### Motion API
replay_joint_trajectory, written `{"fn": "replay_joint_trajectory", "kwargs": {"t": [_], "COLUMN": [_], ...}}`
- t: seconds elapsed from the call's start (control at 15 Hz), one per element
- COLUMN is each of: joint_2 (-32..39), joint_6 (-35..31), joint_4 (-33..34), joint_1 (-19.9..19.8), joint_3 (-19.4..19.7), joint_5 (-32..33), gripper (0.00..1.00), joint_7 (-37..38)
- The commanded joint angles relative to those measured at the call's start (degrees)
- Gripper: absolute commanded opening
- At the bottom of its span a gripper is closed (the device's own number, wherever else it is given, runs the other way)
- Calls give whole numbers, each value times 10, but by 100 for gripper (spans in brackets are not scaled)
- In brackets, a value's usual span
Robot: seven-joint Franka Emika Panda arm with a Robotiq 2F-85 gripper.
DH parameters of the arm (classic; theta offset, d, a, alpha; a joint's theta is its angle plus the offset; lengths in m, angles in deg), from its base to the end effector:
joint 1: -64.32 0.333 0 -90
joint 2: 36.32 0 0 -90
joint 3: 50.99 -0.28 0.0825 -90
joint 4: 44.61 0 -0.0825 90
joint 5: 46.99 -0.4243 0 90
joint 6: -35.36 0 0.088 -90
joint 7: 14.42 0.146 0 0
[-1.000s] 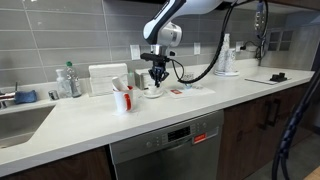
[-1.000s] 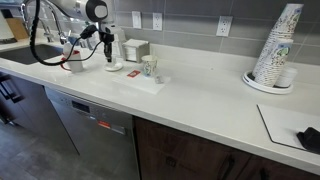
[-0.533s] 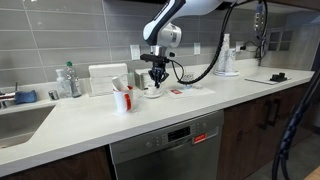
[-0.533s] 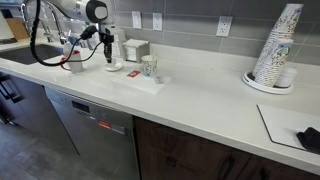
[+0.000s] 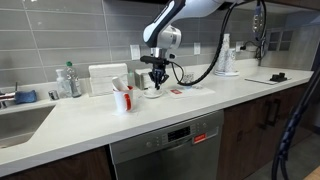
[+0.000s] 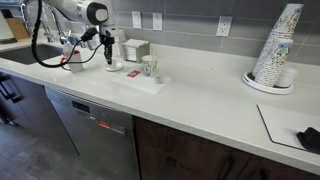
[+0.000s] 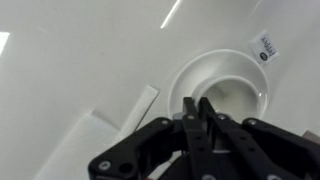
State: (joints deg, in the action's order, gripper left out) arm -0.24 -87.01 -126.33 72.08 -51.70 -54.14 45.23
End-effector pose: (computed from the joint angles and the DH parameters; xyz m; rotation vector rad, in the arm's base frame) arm 0.7357 0.1180 0.2479 -2.6634 1.3842 -0.0021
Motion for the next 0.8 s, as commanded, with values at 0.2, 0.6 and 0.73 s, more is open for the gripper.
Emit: {"fn": "replay_joint_trajectory", "kwargs": {"t": [0.2, 0.6, 0.73], "joint_2": [6, 10, 11], "joint_6": [-19, -31, -32], "joint_4": [-1, 2, 2], "joint_1": [4, 4, 5], "joint_3": [6, 5, 4], "joint_5": [-11, -12, -11], "gripper": [7, 7, 7], "joint_7": [13, 21, 24]}}
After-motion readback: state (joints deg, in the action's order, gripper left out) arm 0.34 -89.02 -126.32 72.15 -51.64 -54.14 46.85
